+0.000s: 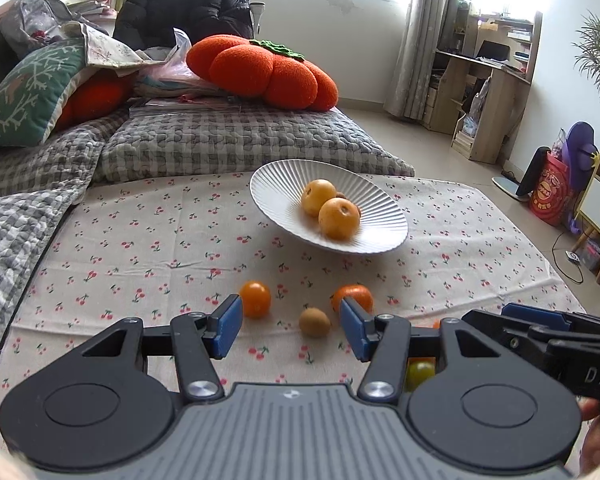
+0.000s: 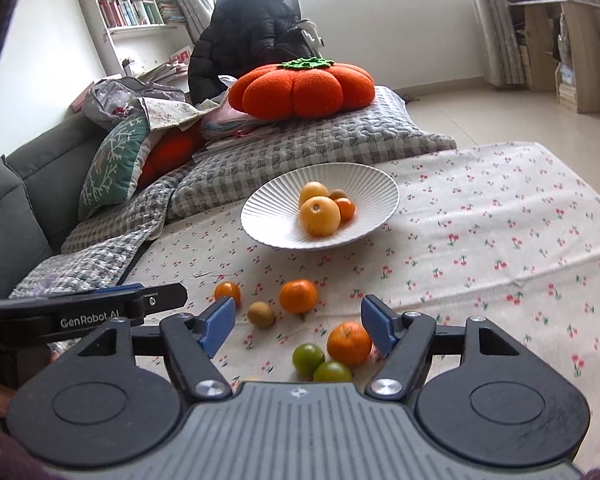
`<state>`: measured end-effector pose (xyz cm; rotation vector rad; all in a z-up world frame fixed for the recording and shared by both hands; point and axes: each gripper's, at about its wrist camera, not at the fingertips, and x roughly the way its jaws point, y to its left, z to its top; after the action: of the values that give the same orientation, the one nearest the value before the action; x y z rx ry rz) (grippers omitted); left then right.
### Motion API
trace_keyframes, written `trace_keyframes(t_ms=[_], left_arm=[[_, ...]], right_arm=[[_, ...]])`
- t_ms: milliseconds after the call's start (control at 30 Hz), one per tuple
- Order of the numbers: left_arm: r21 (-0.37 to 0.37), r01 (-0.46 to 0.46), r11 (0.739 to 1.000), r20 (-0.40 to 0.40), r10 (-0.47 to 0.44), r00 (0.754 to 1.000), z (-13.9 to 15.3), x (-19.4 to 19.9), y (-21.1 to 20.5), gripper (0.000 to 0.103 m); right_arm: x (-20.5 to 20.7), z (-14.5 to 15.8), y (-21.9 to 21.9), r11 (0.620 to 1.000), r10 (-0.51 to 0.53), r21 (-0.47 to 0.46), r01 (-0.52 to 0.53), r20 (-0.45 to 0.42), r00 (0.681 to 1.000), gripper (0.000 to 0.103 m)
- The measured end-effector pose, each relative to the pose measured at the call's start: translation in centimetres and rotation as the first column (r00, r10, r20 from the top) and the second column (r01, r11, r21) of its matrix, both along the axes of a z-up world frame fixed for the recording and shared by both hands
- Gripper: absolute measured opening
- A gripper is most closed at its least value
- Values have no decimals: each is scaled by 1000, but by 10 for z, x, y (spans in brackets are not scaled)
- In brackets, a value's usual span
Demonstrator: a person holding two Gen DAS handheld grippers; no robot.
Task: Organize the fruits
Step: 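Move both tools back over the remaining fruits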
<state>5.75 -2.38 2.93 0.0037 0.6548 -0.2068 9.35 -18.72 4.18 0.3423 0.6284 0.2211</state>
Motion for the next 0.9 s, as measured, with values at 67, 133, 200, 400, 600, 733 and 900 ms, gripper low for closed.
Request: trace_keyframes(t_ms=[67, 133, 200, 400, 600, 733, 900], left_arm=[[-5, 6, 1000, -5, -6, 1000, -1, -4, 1, 42], [-12, 15, 1000, -11, -16, 1000, -3, -7, 3, 42], [-24, 23, 999, -9, -23, 1000, -5, -10, 7, 42], [-43, 34, 998, -11, -35, 999, -17, -20, 24, 44], [-66, 22, 998, -27, -24, 999, -32, -24, 49, 45], [-92, 10, 996, -35, -14, 999, -42, -22, 63, 46], [-102, 46, 994, -47, -51, 998, -53, -27, 64, 47]], right_arm=[[-5, 0, 2, 1000, -2, 2, 2, -4, 1000, 66], [-11, 1, 6, 1000, -6, -13, 6, 0, 1000, 66], [-18, 2, 9, 999, -20, -33, 20, 9, 1000, 66], [-30, 3, 16, 995, -81, -56, 82, 17, 997, 66], [-31, 6, 23, 988, -110, -104, 112, 32, 993, 66], [-33, 3, 26, 979, -125, -156, 128, 31, 992, 66], [-34, -7, 23, 974, -143, -177, 141, 0, 990, 65]])
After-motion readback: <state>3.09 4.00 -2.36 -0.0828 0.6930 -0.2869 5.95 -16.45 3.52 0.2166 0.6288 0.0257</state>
